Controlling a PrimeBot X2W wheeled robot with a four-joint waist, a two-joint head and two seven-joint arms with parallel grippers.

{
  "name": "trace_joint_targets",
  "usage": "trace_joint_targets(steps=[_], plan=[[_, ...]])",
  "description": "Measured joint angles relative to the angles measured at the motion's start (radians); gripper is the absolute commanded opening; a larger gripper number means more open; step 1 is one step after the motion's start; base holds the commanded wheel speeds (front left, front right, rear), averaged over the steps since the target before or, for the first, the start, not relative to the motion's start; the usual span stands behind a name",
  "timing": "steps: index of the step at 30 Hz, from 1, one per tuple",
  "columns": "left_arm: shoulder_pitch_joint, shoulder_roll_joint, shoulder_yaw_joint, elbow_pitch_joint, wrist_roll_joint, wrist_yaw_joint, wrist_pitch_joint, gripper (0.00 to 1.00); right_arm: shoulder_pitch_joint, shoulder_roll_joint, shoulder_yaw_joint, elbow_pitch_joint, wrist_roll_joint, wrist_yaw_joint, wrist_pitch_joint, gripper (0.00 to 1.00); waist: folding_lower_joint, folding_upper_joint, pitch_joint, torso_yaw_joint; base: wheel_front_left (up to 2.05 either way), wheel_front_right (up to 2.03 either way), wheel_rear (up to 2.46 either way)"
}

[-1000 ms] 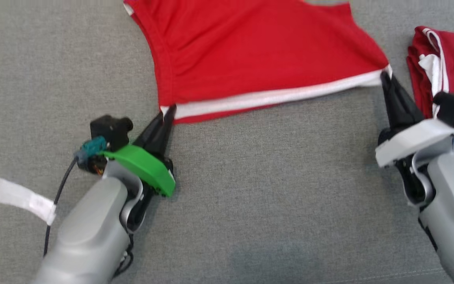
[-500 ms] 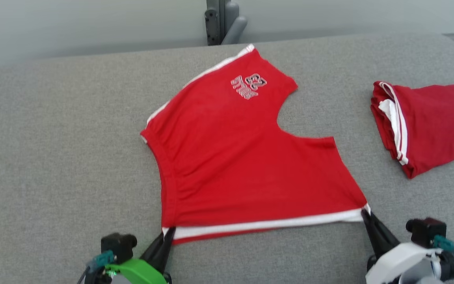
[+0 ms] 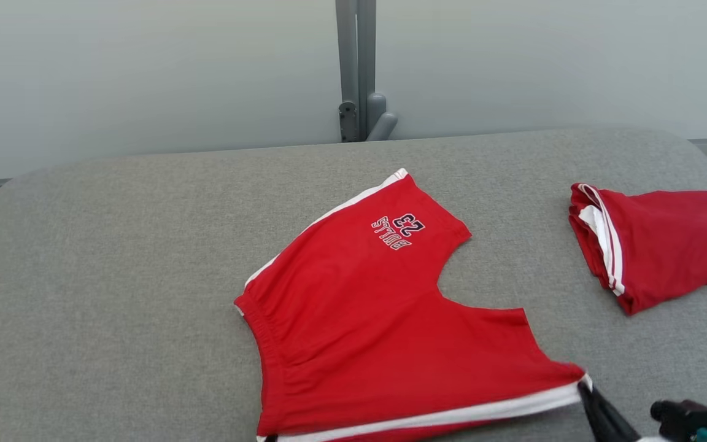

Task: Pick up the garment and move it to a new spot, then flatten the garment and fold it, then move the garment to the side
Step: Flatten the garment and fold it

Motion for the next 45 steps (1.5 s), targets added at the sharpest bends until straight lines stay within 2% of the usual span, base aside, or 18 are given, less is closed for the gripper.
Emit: trace_joint_targets(steps=[3,7,8,12,21,27,37,38,39,40,41,42,45], plan=[[-0.007,0.001,-0.005,-0.042,0.004,0.0,0.0,0.0,-0.058,0.0,-0.056,-0.036,-0.006,0.0,0.0,0.0,0.0,0.0,0.004,0.023,0.0,0.0,0.0],[-0.081,-0.006,-0.007,-0.098,-0.01,0.0,0.0,0.0,-0.185,-0.016,-0.068,-0.046,-0.02,0.0,0.0,0.0,0.0,0.0,0.03,0.055,0.0,0.0,0.0],[-0.13,-0.024,0.004,-0.123,-0.024,0.0,0.0,0.0,-0.268,-0.03,-0.064,-0.022,-0.03,0.0,0.0,0.0,0.0,0.0,0.054,0.07,0.0,0.0,0.0],[-0.209,-0.055,0.006,-0.15,-0.06,0.0,0.0,0.0,-0.422,-0.048,-0.041,0.056,-0.054,0.0,0.0,0.0,0.0,0.0,0.11,0.106,0.0,0.0,0.0],[-0.383,-0.1,-0.01,-0.152,-0.12,0.0,0.0,0.0,-0.739,-0.079,0.033,0.219,-0.086,0.0,0.0,0.0,0.0,0.0,0.251,0.185,0.0,0.0,0.0],[-0.455,-0.127,-0.006,-0.136,-0.134,0.0,0.0,0.0,-0.891,-0.096,0.095,0.343,-0.103,0.0,0.0,0.0,0.0001,0.0,0.345,0.228,0.0,0.0,0.0],[-0.527,-0.153,0.029,-0.132,-0.1,0.0,0.0,0.0,-1.062,-0.1,0.07,0.482,-0.156,0.0,0.0,0.0,0.0001,0.0,0.47,0.292,0.0,0.0,0.0],[-0.529,-0.154,0.028,-0.13,-0.092,0.0,0.0,0.05,-1.07,-0.097,0.068,0.49,-0.166,0.0,0.0,0.0,0.0002,0.0,0.48,0.297,0.0,0.0,0.0],[-0.531,-0.155,0.031,-0.132,-0.089,0.0,0.0,0.33,-1.077,-0.092,0.061,0.496,-0.17,0.0,0.0,0.0,0.0002,0.0,0.488,0.301,0.0,0.0,0.0],[-0.534,-0.155,0.031,-0.136,-0.083,0.0,0.0,0.77,-1.081,-0.088,0.048,0.497,-0.174,0.0,0.0,0.08,0.0002,0.0,0.496,0.305,0.0,0.0,0.0],[-0.538,-0.155,0.031,-0.139,-0.072,0.0,0.0,1.0,-1.084,-0.085,0.038,0.496,-0.181,0.0,0.0,0.9,0.0002,0.0,0.502,0.308,0.0,0.0,0.0],[-0.54,-0.156,0.032,-0.143,-0.072,0.0,0.0,1.0,-1.084,-0.083,0.031,0.495,-0.186,0.0,0.0,1.0,0.0002,0.0,0.507,0.31,0.0,0.0,0.0],[-0.539,-0.155,0.039,-0.146,-0.062,0.0,0.0,1.0,-1.079,-0.076,0.018,0.486,-0.191,0.0,0.0,1.0,0.0002,0.0,0.511,0.308,0.0,0.0,0.0]])
